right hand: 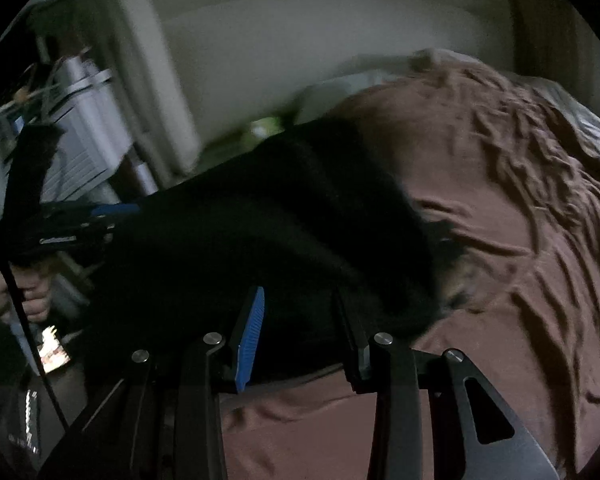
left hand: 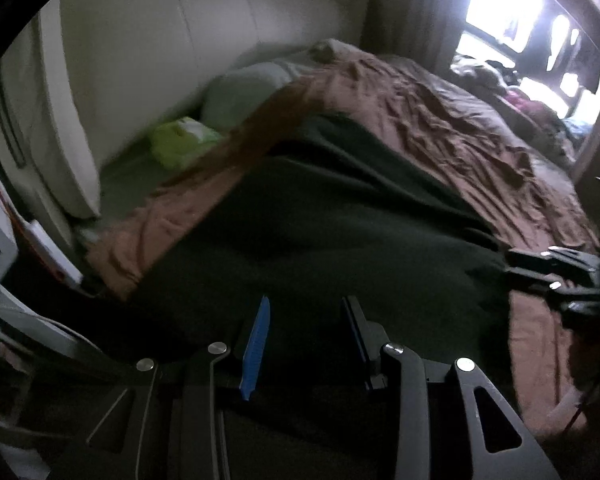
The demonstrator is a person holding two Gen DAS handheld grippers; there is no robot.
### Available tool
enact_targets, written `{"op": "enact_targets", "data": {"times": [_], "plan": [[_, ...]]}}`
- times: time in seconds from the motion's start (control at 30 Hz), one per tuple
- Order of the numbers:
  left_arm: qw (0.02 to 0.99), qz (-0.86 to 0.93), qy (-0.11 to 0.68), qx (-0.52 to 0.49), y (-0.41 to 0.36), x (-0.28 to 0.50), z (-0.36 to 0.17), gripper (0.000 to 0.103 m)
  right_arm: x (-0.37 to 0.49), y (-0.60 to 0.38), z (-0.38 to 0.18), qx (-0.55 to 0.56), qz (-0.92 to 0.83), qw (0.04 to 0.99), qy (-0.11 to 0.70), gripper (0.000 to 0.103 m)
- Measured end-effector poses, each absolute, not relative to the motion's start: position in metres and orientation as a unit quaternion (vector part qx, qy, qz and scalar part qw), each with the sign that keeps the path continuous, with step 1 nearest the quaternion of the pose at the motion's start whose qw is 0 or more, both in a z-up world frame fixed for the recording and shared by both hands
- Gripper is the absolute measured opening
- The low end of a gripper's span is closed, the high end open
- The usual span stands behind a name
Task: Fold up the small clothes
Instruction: 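Carry the shirt to the bed's side and lower it onto the duvet, then open both tools to release the shirt and pull them back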
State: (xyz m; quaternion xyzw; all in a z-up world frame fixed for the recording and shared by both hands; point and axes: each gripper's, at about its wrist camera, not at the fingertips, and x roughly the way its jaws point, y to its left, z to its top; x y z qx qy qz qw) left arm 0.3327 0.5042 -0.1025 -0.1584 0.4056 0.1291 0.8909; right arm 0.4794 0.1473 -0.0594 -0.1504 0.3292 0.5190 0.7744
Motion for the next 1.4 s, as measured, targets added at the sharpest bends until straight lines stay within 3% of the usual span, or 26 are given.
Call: {"op": "enact_targets", "data": {"times": [0.23, 0.37, 0.9, 1.37, 1.4], "plan": [[0.899, 0.087, 0.389, -0.178, 0.471, 0.324, -0.108, 0.018, 0.454, 0.159, -0.068, -0.162, 0.557, 0.746, 0.327, 0.033], [0.899, 0.074, 0.384, -0.196, 0.466, 0.32, -0.114, 0.015, 0.45, 0.168, -0.065, -0.157, 0.579, 0.733, 0.321, 0.033], [0.892, 0.029, 0.388, -0.23, 0.432, 0.3, -0.147, 0.014, 0.426, 0.171, -0.101, -0.218, 0.531, 0.746, 0.339, 0.033], [0.907, 0.059, 0.368, -0.196, 0.398, 0.279, -0.106, 0.015, 0.408, 0.112, -0.042, -0.186, 0.459, 0.802, 0.334, 0.033], [0.908, 0.058, 0.366, -0.195, 0.396, 0.278, -0.103, 0.017, 0.406, 0.105, -0.036, -0.183, 0.455, 0.805, 0.333, 0.039]]}}
